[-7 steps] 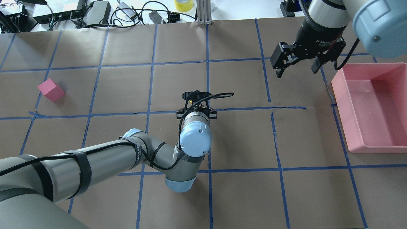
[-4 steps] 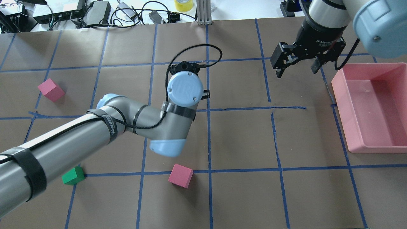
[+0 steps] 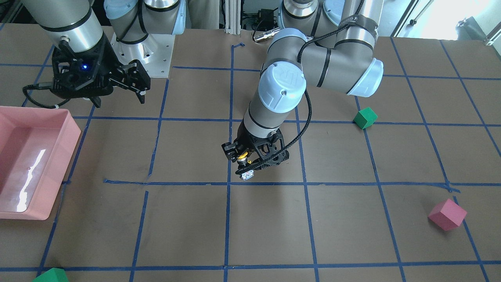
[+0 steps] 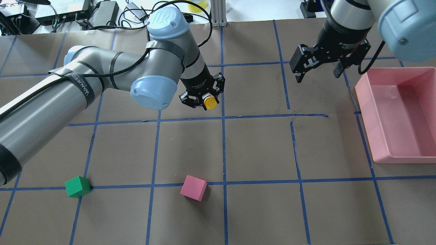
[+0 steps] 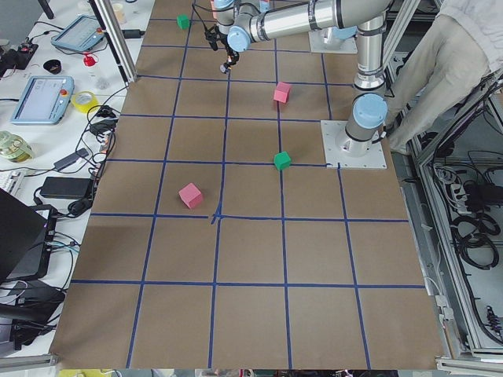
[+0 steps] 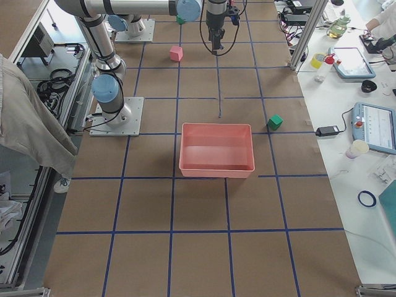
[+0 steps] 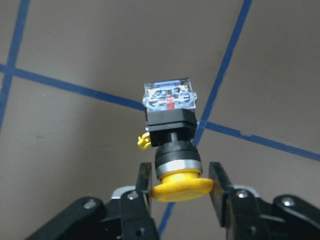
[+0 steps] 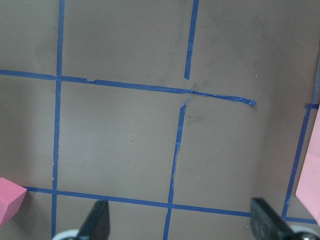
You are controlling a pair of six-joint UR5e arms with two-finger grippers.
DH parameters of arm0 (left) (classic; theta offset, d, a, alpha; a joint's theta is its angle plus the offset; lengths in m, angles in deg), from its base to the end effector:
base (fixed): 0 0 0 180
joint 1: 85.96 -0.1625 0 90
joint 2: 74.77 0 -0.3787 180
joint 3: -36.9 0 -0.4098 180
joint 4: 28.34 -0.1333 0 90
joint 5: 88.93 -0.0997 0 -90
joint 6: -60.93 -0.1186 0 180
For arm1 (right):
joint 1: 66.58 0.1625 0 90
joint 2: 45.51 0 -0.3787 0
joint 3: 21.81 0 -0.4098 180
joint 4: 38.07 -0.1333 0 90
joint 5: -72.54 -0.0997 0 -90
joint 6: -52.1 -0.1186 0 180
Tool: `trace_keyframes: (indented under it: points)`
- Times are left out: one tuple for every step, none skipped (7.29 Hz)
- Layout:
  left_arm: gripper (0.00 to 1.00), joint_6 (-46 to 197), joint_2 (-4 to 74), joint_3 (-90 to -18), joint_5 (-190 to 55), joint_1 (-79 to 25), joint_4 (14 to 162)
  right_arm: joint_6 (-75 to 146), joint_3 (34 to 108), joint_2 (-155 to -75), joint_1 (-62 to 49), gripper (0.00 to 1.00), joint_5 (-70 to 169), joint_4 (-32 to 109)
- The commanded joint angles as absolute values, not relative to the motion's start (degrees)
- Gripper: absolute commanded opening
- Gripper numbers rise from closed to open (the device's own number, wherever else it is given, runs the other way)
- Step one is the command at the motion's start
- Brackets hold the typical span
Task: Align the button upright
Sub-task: 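Lift and rotate the switch with the left gripper to stand upright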
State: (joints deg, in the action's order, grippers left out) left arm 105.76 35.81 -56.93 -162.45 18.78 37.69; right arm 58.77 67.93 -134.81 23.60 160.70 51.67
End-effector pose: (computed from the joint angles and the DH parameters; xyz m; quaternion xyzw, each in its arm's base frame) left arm -0.3154 -0.5427 0.2332 0.2574 -0.9556 -0.0745 0.1225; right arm 0.1387 -0.5122 0.4183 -0.0596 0.9981 0.0052 0.0164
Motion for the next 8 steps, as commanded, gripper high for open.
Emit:
trace_keyframes:
  points:
    - [0.0, 116.96, 40.7, -54.43, -144.99, 12.69, 38.37, 58.78, 67.93, -134.81, 23.6, 1.0, 160.7, 51.66]
    - [0.0, 117.35, 42.72, -54.76, -144.56, 12.22, 38.54, 58.7, 67.93, -134.81, 23.6, 1.0, 160.7, 51.58]
    - [0.0, 117.53, 44.92, -54.77, -140.38, 12.21, 39.59, 58.69, 67.93, -134.81, 23.6, 1.0, 160.7, 51.57]
    - [0.0, 117.88, 46.77, -55.12, -138.08, 12.3, 39.77, 58.69, 67.93, -134.81, 23.6, 1.0, 160.7, 51.57]
    - [0.0, 117.62, 47.05, -55.38, -137.88, 12.21, 39.95, 58.69, 67.93, -134.81, 23.6, 1.0, 160.7, 51.57]
    - [0.0, 117.53, 47.14, -55.38, -137.97, 12.3, 40.91, 58.78, 67.93, -134.81, 23.6, 1.0, 160.7, 51.66]
    - [0.0, 117.62, 47.49, -54.86, -138.4, 12.21, 41.88, 58.78, 67.93, -134.81, 23.6, 1.0, 160.7, 51.58]
    - [0.0, 117.62, 48.1, -54.77, -138.49, 12.21, 41.8, 58.78, 67.93, -134.81, 23.6, 1.0, 160.79, 51.57]
